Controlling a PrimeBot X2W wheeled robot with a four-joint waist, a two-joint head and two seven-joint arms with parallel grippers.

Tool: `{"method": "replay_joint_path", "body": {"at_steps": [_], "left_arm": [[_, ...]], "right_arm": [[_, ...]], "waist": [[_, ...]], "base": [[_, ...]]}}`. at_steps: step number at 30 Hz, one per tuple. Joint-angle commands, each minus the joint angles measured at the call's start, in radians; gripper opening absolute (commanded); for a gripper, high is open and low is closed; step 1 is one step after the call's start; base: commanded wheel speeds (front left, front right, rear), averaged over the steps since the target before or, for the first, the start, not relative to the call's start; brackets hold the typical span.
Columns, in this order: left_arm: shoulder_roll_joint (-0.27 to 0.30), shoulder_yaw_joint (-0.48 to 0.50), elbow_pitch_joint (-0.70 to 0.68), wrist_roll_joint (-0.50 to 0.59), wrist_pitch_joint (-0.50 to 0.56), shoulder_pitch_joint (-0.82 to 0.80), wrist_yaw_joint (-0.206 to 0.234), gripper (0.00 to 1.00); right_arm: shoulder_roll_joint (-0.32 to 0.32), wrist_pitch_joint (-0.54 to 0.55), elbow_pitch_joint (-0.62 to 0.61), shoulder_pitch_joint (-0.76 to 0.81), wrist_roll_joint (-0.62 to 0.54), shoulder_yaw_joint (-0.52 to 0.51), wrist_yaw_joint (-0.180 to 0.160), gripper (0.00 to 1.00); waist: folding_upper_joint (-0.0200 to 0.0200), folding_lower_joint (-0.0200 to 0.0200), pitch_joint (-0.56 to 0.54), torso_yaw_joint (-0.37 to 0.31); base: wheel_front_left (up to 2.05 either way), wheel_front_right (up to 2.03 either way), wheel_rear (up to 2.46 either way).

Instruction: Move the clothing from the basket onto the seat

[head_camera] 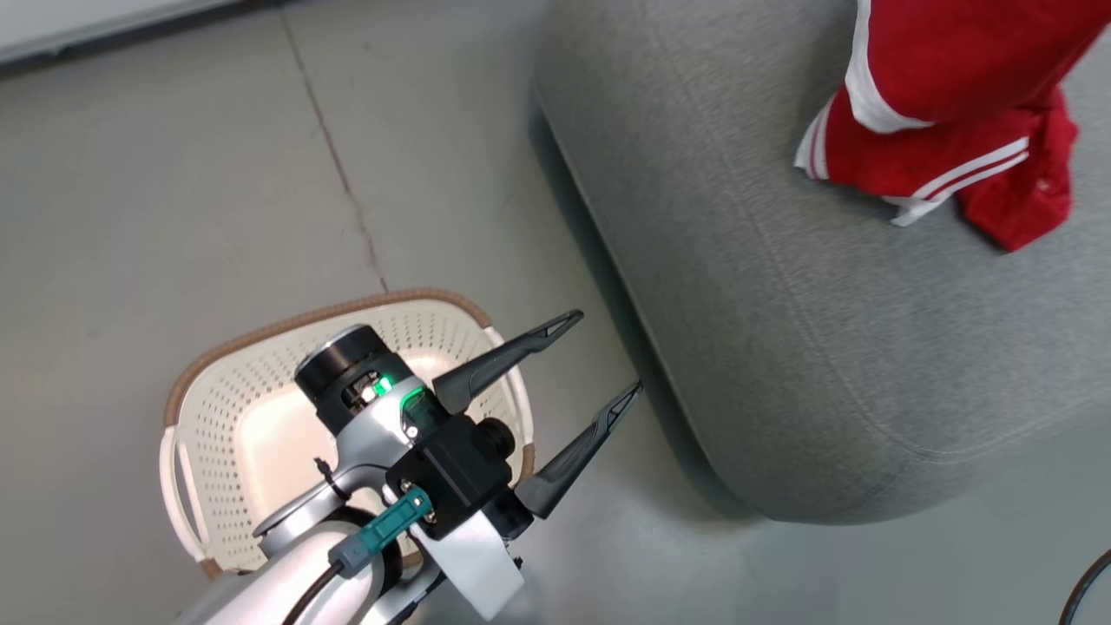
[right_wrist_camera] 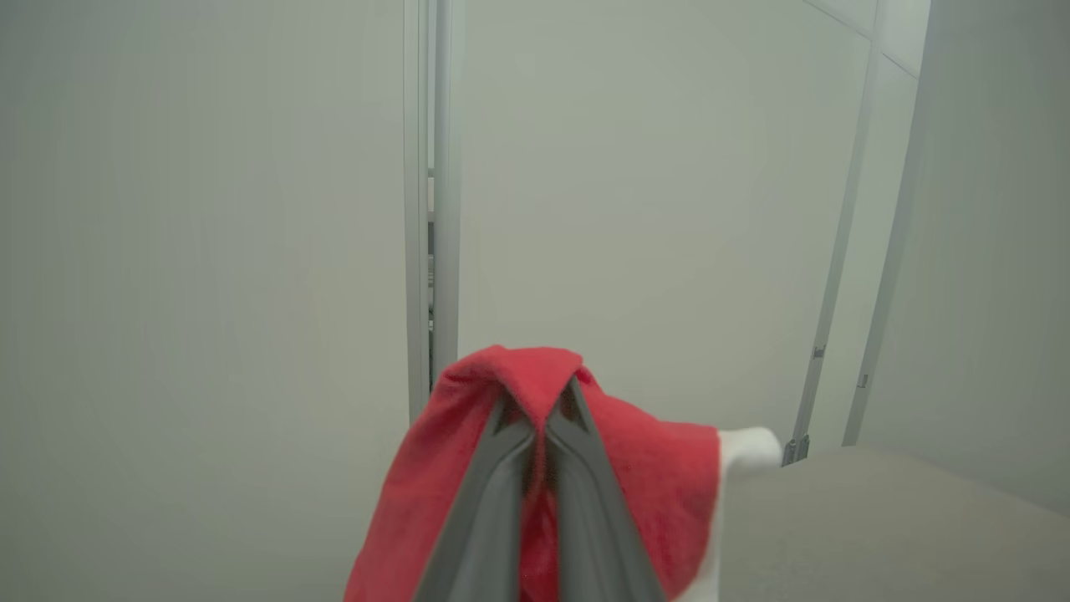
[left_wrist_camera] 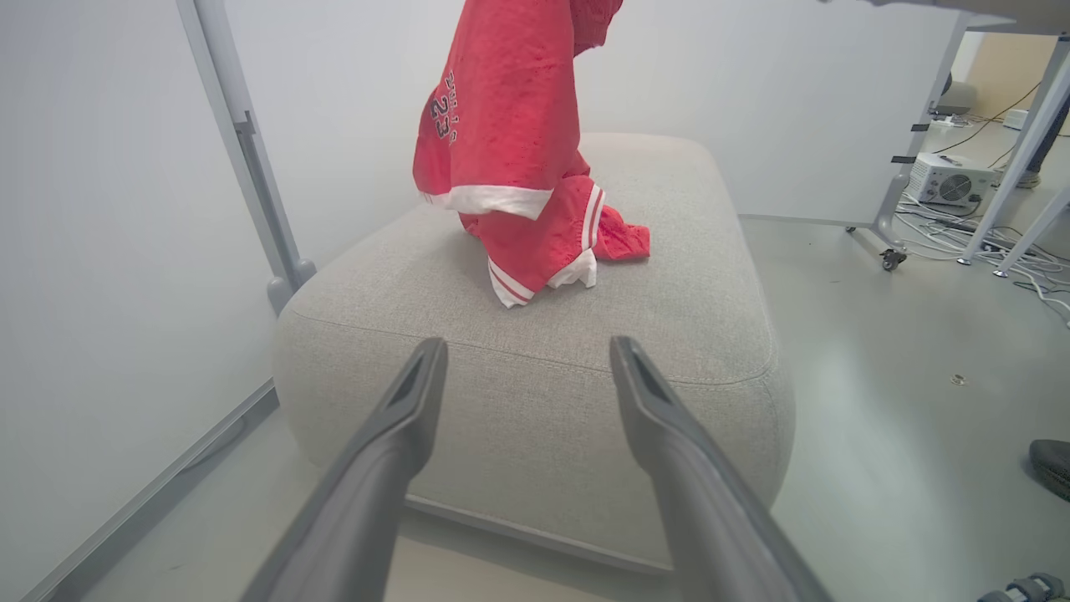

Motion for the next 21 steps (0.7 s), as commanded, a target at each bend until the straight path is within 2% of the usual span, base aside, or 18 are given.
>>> {"method": "replay_joint_path", "body": {"at_steps": [1,9,14,15,16,17,21], "left_arm": [[0.004,0.003,-0.005,0.011,0.0,-0.023,-0.004,1.0],[0.019,0.018,-0.018,0.024,0.001,-0.07,0.0,1.0],[0.029,0.027,-0.017,0.025,0.001,-0.082,0.006,1.0],[0.03,0.029,-0.016,0.024,0.0,-0.083,0.007,1.0],[0.031,0.028,-0.012,0.023,-0.002,-0.083,0.008,1.0],[0.031,0.028,-0.008,0.02,-0.005,-0.081,0.007,1.0],[0.019,0.02,0.015,0.003,-0.021,-0.053,0.011,1.0]], "right_arm": [[-0.008,-0.012,0.032,0.0,-0.002,-0.006,0.001,0.0],[-0.005,-0.033,0.278,0.071,0.015,-0.071,0.001,0.0],[0.009,-0.034,0.288,0.096,0.027,-0.107,0.001,0.0],[0.011,-0.034,0.278,0.099,0.024,-0.112,0.0,0.15],[0.014,-0.034,0.272,0.105,0.019,-0.115,0.0,0.7],[0.016,-0.034,0.269,0.112,0.015,-0.115,0.0,1.0],[0.018,-0.034,0.234,0.148,-0.003,-0.108,0.001,1.0]], "waist": [[-0.0001,0.0,0.046,0.037],[-0.0001,0.0,0.129,0.067],[-0.0001,0.0,0.146,0.063],[-0.0001,0.0,0.145,0.061],[-0.0001,0.0,0.14,0.059],[-0.0001,0.0,0.132,0.057],[-0.0001,0.0,0.075,0.056]], "base": [[0.0,0.0,0.0],[0.0,0.0,0.0],[0.0,0.0,0.0],[0.0,0.0,0.0],[0.0,0.0,0.0],[0.0,0.0,0.0],[0.0,0.0,0.0]]}}
